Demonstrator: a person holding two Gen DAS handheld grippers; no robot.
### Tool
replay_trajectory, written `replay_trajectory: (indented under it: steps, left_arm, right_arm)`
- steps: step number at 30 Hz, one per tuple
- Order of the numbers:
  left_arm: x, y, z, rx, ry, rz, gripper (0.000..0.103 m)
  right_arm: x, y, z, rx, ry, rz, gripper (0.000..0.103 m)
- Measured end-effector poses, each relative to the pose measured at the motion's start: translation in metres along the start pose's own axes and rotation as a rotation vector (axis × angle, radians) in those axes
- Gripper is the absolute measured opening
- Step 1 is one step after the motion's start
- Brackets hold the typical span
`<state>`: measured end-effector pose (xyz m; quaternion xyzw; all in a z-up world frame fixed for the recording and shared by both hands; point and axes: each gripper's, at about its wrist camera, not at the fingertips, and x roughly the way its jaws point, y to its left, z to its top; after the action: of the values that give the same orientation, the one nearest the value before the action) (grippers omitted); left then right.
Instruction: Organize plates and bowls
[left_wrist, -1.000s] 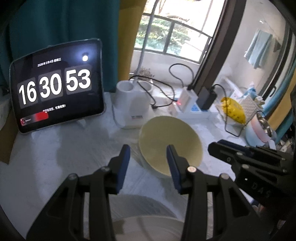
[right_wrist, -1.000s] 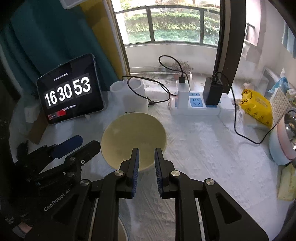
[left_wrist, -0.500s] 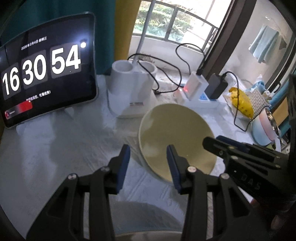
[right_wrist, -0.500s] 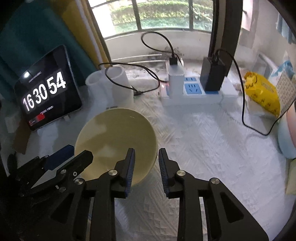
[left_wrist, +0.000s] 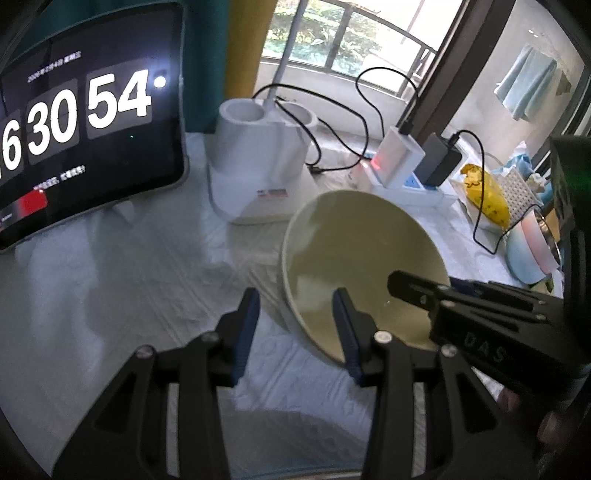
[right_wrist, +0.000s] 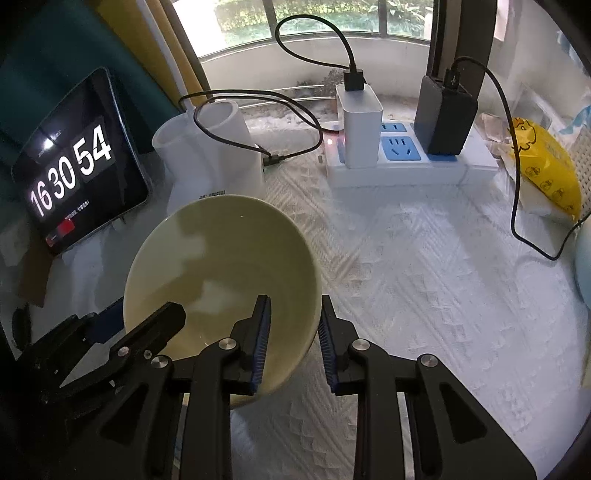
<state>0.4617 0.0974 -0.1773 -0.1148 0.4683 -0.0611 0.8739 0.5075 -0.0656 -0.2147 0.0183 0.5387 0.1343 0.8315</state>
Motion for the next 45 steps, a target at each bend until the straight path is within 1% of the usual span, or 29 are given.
replay_trajectory:
  steps: [3, 5, 7, 13, 18, 23, 26, 28, 32, 45]
  left_arm:
    - [0.002, -0.001, -0.001, 0.012, 0.005, -0.012, 0.042]
    - [0.002, -0.006, -0.003, 0.034, 0.009, -0.025, 0.041]
    - [0.002, -0.01, -0.004, 0.049, -0.001, 0.0, 0.041]
    - [0.001, -0.009, -0.008, 0.057, -0.011, 0.025, 0.036]
    - [-0.007, -0.01, -0.009, 0.057, -0.033, 0.026, 0.036]
    - [-0.019, -0.011, -0.008, 0.055, -0.065, 0.029, 0.036]
    - [-0.03, -0.011, -0.009, 0.029, -0.094, 0.033, 0.036]
    - [-0.039, -0.014, -0.01, 0.037, -0.124, 0.044, 0.036]
    - [-0.056, -0.019, -0.009, 0.044, -0.154, 0.039, 0.036]
    - [-0.092, -0.05, -0.025, 0.083, -0.186, 0.012, 0.036]
  right_arm:
    - [-0.002, -0.002, 0.0, 0.008, -0.003, -0.005, 0.018]
    - [-0.001, -0.003, 0.001, 0.009, -0.003, 0.002, 0.017]
    - [-0.003, -0.002, 0.0, 0.002, -0.008, 0.002, 0.016]
    - [-0.012, 0.002, -0.002, -0.021, -0.033, 0.0, 0.016]
    - [-0.026, 0.012, -0.006, -0.057, -0.081, -0.03, 0.015]
    - [-0.033, 0.011, -0.008, -0.041, -0.093, -0.014, 0.015]
    - [-0.04, 0.014, -0.011, -0.033, -0.105, -0.005, 0.015]
    - [-0.046, 0.016, -0.013, -0.026, -0.116, 0.002, 0.015]
    - [-0.059, 0.016, -0.018, -0.015, -0.133, 0.016, 0.015]
    - [-0.11, 0.001, -0.041, 0.003, -0.186, 0.035, 0.015]
